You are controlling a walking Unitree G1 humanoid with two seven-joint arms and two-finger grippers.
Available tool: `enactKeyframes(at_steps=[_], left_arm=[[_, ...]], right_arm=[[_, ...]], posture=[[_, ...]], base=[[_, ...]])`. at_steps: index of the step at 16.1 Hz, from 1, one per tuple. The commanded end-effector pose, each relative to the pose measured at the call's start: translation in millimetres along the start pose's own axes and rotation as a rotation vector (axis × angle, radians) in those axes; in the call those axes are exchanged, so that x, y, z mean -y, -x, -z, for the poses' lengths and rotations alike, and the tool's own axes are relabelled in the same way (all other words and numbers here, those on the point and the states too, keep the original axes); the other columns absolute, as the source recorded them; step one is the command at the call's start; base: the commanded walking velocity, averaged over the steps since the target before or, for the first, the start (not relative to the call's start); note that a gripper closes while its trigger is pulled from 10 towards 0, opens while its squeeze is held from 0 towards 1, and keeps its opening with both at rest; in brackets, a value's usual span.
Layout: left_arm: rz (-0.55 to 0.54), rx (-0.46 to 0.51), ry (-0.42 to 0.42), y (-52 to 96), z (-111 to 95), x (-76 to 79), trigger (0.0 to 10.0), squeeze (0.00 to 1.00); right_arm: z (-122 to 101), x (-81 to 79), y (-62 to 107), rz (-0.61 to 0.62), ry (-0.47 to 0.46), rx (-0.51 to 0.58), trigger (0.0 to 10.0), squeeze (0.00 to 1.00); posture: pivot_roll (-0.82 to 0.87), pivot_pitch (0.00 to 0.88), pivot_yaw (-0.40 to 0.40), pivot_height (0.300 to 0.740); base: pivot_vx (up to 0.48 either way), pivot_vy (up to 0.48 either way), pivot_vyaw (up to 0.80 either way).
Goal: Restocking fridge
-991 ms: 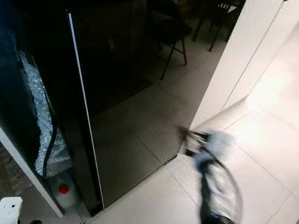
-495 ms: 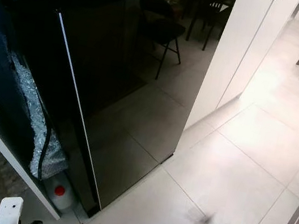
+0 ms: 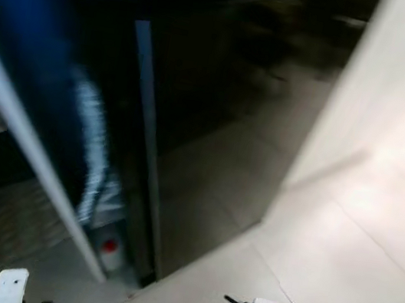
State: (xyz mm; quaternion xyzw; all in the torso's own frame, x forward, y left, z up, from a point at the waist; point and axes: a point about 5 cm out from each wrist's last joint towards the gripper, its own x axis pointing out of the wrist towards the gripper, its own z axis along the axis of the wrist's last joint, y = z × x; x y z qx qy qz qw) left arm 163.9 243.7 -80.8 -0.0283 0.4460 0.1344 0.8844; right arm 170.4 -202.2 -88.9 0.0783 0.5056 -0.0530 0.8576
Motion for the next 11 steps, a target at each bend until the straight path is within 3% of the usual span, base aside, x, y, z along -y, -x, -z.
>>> enactKeyframes(at_steps=[1,7,11], left_arm=[[-0.008,-0.008,0.007,0.4,1.2,-3.6,10.0,0.0],[-0.009,-0.021,-0.005,1.6,6.6,-5.2,10.0,0.0],[-0.012,-0.019,0.002,2.0,8.0,-4.2,10.0,0.0]], right_arm=[[7.3,3.1,1.0,0.006,-0.002,-0.018,10.0,0.0],[10.9,11.4,3.0,-0.001,0.053,-0.032,10.0,0.0],[17.1,7.9,3.1,-0.019,0.085,-0.046,10.0,0.0]], posture=[[-0.03,0.0,0.022,0.74],[-0.01,0.0,0.015,0.74],[0.0,0.0,0.007,0.74]], base=[[0.0,0.0,0.8],[0.0,0.0,0.8],[0.0,0.0,0.8]])
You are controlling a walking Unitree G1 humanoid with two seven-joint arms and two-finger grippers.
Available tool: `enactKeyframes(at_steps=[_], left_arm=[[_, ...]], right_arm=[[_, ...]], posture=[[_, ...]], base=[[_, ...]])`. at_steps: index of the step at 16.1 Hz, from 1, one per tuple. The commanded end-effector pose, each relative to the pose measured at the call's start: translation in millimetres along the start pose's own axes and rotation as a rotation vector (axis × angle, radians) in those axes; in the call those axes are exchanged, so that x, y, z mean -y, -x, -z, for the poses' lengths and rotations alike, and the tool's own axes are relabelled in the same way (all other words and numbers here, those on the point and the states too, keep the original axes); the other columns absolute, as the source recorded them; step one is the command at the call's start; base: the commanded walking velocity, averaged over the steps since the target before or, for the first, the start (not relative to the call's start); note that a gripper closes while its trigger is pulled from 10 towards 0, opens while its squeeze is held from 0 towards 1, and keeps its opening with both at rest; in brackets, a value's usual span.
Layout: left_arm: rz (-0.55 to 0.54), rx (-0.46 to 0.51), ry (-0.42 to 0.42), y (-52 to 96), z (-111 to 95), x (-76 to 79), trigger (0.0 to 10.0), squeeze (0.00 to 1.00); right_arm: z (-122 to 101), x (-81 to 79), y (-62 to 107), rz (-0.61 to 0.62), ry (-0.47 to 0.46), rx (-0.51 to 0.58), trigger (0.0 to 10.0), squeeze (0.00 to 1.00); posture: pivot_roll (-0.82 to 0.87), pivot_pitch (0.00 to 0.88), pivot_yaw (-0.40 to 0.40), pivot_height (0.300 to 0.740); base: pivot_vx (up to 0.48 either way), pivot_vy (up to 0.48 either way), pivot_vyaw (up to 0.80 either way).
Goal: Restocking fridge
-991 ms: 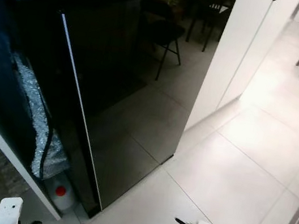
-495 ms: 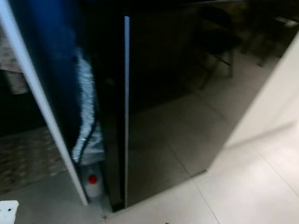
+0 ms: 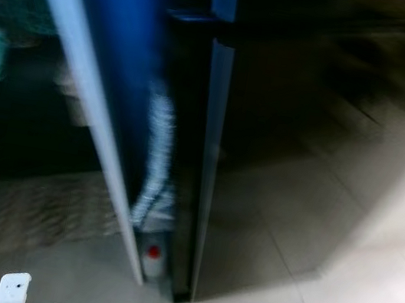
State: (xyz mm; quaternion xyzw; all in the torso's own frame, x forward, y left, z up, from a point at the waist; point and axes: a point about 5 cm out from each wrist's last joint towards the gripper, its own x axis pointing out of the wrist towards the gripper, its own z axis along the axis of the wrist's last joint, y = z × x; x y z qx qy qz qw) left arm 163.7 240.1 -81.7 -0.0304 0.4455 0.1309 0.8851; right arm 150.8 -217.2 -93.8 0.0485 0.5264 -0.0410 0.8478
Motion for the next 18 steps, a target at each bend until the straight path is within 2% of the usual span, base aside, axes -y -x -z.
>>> enactKeyframes(at_steps=[1,6,11,14,18], left_arm=[[-0.021,-0.019,0.002,1.9,6.4,-7.8,10.0,0.0],[-0.036,-0.011,0.032,1.5,4.4,-8.4,10.0,0.0],[-0.04,-0.01,0.06,1.1,4.4,-4.7,10.0,0.0],[-0.042,-0.01,0.068,1.2,5.2,-3.6,10.0,0.0],[-0.044,-0.008,0.072,1.3,5.6,-2.7,10.0,0.0]], right_arm=[[0.1,-11.0,-1.7,-0.034,0.029,-0.003,10.0,0.0],[2.9,-14.1,-1.9,-0.054,0.069,-0.017,10.0,0.0],[-3.9,-9.6,-1.6,-0.061,0.112,-0.014,10.0,0.0],[-3.4,-9.9,-1.3,-0.081,0.187,-0.025,10.0,0.0],[-2.8,-9.0,-1.1,-0.083,0.202,-0.029,10.0,0.0]], posture=[[0.0,0.0,0.005,0.74],[0.01,0.0,0.0,0.74],[0.01,0.0,-0.017,0.74],[0.02,0.0,-0.021,0.74],[0.02,0.0,-0.025,0.74]], base=[[0.0,0.0,0.8],[0.0,0.0,0.8],[0.0,0.0,0.8],[0.0,0.0,0.8],[0.0,0.0,0.8]])
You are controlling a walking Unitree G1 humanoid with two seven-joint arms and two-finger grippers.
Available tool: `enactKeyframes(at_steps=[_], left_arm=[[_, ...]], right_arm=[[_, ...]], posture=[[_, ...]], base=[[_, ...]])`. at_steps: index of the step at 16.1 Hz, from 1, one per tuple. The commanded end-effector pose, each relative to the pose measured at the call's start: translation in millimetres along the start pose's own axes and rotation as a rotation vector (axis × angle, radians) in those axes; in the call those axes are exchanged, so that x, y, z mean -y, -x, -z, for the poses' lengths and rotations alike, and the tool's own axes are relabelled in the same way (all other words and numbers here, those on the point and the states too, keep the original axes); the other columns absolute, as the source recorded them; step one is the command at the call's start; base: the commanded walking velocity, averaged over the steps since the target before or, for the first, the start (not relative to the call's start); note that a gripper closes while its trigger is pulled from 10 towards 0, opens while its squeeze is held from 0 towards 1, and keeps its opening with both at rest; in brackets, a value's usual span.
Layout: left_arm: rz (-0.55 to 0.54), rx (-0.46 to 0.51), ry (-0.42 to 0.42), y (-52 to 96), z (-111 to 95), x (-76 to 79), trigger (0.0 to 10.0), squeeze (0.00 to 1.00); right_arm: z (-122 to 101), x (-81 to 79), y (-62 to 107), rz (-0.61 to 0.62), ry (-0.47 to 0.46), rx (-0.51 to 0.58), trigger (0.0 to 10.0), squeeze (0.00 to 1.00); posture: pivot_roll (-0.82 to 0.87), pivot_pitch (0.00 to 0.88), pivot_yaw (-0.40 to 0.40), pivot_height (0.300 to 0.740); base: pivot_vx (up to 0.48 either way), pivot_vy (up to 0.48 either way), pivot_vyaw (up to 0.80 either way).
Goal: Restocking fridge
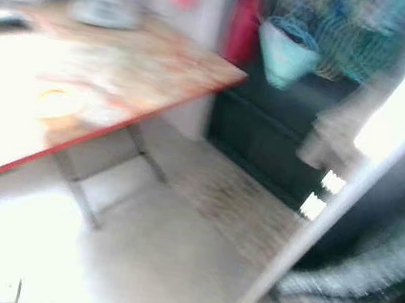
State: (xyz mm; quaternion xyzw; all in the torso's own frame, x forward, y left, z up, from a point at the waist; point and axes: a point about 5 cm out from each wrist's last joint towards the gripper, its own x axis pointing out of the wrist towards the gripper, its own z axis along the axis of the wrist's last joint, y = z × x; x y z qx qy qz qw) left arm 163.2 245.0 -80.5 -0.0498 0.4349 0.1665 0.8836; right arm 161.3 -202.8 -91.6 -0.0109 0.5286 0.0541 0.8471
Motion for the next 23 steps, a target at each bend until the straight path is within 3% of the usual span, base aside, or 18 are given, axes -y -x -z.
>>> enactKeyframes(at_steps=[1,5,8,10,11,12,13,15,16,19,21,23], left_arm=[[-0.003,-0.015,0.002,1.2,6.2,1.6,10.0,0.0],[-0.016,0.034,-0.005,1.2,1.5,0.9,10.0,0.0],[-0.016,0.12,-0.003,2.2,-5.6,2.0,10.0,0.0],[-0.032,0.462,-0.074,6.8,-63.1,4.6,10.0,0.0],[-0.049,0.559,-0.104,10.9,-81.2,4.3,10.0,0.0],[-0.054,0.663,-0.116,17.1,-98.9,6.0,10.0,0.0],[-0.023,0.86,-0.125,34.7,-128.4,18.9,10.0,0.0],[0.041,0.981,-0.127,50.3,-146.3,35.6,10.0,0.0],[0.13,1.073,-0.159,66.8,-157.8,56.0,10.0,0.0],[0.243,1.197,-0.104,98.0,-183.7,87.7,10.0,0.0],[0.263,1.244,-0.076,112.5,-203.8,94.5,10.0,0.0],[0.26,1.252,-0.072,117.4,-214.5,91.4,10.0,0.0]], right_arm=[[6.8,5.2,1.8,0.012,0.001,-0.021,10.0,0.0],[5.1,4.3,1.5,0.008,0.007,-0.016,10.0,0.0],[5.1,5.4,1.7,0.015,-0.016,-0.011,10.0,0.0],[5.8,6.6,2.0,0.018,-0.018,-0.013,10.0,0.0],[6.3,7.1,2.2,0.017,-0.015,-0.017,10.0,0.0],[6.7,7.5,2.4,0.017,-0.014,-0.019,10.0,0.0],[7.8,8.8,2.8,0.018,-0.011,-0.023,10.0,0.0],[8.9,9.3,3.1,0.018,-0.006,-0.027,10.0,0.0],[9.9,9.1,3.1,0.018,-0.004,-0.028,10.0,0.0],[10.5,7.8,2.9,0.017,-0.024,-0.018,10.0,0.0],[9.9,6.6,2.6,0.017,-0.033,-0.013,10.0,0.0],[8.7,5.8,2.3,0.014,-0.039,-0.006,10.0,0.0]], posture=[[0.02,0.0,-0.025,0.74],[0.04,0.0,-0.023,0.74],[0.03,0.0,-0.025,0.74],[0.03,0.0,-0.024,0.74],[0.04,0.0,-0.027,0.74],[0.04,0.0,-0.029,0.74],[0.04,0.0,-0.032,0.74],[0.05,0.0,-0.029,0.74],[0.04,0.0,-0.021,0.74],[0.04,0.0,-0.019,0.74],[0.04,0.0,-0.016,0.74],[0.04,0.0,-0.015,0.74]], base=[[0.0,0.0,0.8],[0.0,0.0,0.8],[0.0,0.0,0.0],[0.0,0.0,0.0],[0.0,0.0,0.0],[0.0,0.0,0.0],[0.0,0.0,0.0],[0.0,0.0,0.0],[0.0,0.0,0.0],[0.0,0.0,0.0],[0.0,0.0,0.0],[0.0,0.0,0.0]])
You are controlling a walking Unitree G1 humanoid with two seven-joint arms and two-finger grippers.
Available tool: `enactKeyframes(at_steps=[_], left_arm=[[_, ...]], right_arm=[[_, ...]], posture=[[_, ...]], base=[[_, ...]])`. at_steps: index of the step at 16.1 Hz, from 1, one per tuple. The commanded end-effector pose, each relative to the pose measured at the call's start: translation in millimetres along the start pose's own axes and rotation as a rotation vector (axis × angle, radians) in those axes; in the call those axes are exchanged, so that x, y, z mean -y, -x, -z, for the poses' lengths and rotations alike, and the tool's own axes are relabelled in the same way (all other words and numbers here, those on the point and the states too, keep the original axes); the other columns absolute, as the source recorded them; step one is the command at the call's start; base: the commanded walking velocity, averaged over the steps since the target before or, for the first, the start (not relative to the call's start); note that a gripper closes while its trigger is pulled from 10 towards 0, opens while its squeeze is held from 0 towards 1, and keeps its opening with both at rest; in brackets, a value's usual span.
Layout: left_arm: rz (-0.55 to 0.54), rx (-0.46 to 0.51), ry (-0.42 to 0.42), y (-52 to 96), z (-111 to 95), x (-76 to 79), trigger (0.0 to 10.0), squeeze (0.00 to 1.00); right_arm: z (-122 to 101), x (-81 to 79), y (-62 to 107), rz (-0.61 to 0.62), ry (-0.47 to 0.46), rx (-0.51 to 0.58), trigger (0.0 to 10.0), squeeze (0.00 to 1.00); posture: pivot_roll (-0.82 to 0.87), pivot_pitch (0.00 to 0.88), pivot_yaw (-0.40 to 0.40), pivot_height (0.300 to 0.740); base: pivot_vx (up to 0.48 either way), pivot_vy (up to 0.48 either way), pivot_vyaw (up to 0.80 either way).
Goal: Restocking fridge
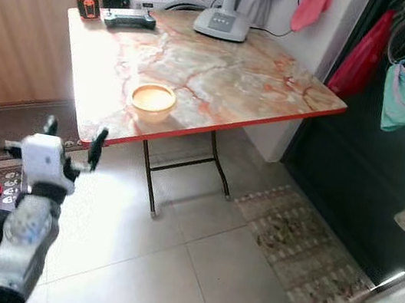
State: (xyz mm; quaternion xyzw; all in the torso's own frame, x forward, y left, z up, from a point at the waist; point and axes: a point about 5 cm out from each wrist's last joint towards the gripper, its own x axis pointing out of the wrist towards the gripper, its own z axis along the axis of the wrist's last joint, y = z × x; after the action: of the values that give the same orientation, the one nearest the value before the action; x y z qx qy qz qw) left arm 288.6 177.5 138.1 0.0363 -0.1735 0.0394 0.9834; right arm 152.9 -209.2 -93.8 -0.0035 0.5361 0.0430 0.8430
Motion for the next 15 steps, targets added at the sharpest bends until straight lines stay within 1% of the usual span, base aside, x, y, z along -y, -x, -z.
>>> enactKeyframes(at_steps=[1,3,5,8,11,15], left_arm=[[-0.006,-0.006,-0.005,-3.1,-3.0,-5.1,10.0,0.0],[-0.016,-0.005,0.0,-6.9,-9.7,-9.5,10.0,0.0],[-0.029,-0.006,0.011,-8.9,-11.2,-10.8,10.0,0.0],[-0.028,-0.018,0.02,-9.9,-11.3,-9.5,10.0,0.0],[-0.024,-0.034,0.022,-9.4,-10.1,-7.8,10.0,0.0],[-0.017,-0.038,0.031,-10.8,-10.3,-6.8,10.0,0.0]], right_arm=[[-0.7,0.0,0.0,0.001,-0.012,0.01,10.0,0.0],[-1.3,-0.1,0.0,-0.004,-0.008,0.01,10.0,0.0],[-2.8,-0.1,0.0,-0.011,0.029,0.01,10.0,0.0],[-3.7,0.1,-0.1,-0.009,0.026,0.012,10.0,0.0],[-3.4,-0.2,-0.1,-0.01,-0.004,0.016,10.0,0.0],[-3.8,-0.6,-0.2,-0.01,-0.006,0.017,10.0,0.0]], posture=[[0.04,0.0,-0.015,0.74],[0.05,0.0,-0.017,0.74],[0.05,0.0,-0.019,0.74],[0.05,0.0,-0.021,0.74],[0.05,0.0,-0.021,0.74],[0.05,0.0,-0.021,0.74]], base=[[0.0,0.0,0.0],[0.0,0.0,0.0],[0.242,0.0,0.0],[0.25,0.0,0.74],[0.25,0.0,0.0],[0.252,0.0,0.0]])
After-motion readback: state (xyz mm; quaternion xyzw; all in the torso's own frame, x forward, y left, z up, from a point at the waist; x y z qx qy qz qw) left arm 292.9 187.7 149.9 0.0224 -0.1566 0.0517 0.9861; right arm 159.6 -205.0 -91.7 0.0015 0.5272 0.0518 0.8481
